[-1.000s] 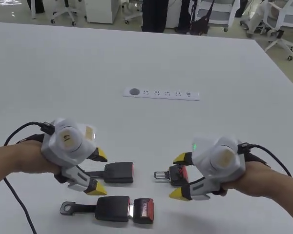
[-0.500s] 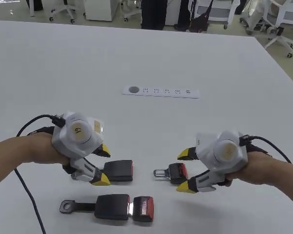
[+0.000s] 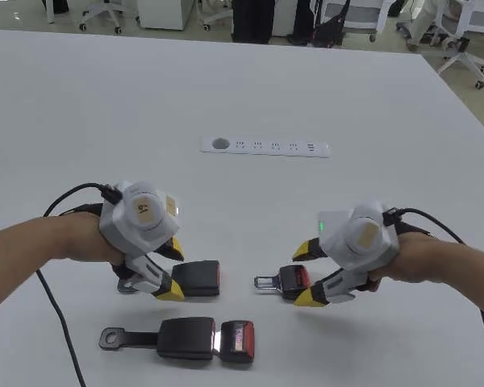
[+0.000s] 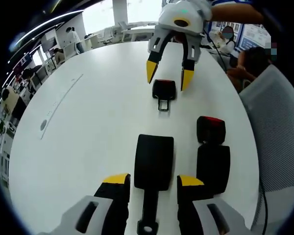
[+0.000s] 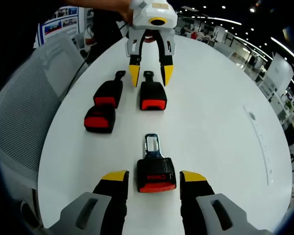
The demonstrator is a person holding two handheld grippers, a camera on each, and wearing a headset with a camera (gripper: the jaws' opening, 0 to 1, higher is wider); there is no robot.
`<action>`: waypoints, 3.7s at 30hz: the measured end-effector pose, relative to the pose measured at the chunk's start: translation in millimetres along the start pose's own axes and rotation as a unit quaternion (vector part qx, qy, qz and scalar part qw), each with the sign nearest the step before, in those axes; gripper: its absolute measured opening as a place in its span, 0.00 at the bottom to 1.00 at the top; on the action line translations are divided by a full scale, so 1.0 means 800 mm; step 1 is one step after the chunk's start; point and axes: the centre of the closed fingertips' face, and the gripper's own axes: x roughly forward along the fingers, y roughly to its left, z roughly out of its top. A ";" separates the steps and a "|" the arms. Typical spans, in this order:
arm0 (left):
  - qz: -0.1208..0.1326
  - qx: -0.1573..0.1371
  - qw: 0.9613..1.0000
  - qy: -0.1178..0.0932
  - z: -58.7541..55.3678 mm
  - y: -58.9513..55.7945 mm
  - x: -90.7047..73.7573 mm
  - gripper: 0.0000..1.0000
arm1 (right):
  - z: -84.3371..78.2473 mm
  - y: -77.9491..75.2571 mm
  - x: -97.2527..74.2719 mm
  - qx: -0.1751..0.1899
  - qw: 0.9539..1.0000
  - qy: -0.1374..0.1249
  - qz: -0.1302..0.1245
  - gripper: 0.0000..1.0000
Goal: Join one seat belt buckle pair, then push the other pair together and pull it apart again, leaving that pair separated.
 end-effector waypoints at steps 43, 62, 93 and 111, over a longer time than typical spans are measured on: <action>-0.031 0.031 0.999 0.028 -0.012 0.002 0.023 0.32 | -0.016 -0.002 0.011 0.001 1.000 0.026 0.010 0.32; -0.037 0.024 0.998 0.033 -0.010 0.001 0.022 0.32 | -0.007 -0.007 0.014 -0.007 1.000 0.023 0.006 0.31; -0.044 0.025 0.998 0.039 -0.012 0.001 0.022 0.32 | 0.027 -0.006 0.037 -0.006 1.000 0.003 0.010 0.31; -0.042 0.026 0.998 0.042 -0.011 0.001 0.021 0.32 | 0.044 -0.003 0.046 -0.006 1.000 -0.004 0.011 0.31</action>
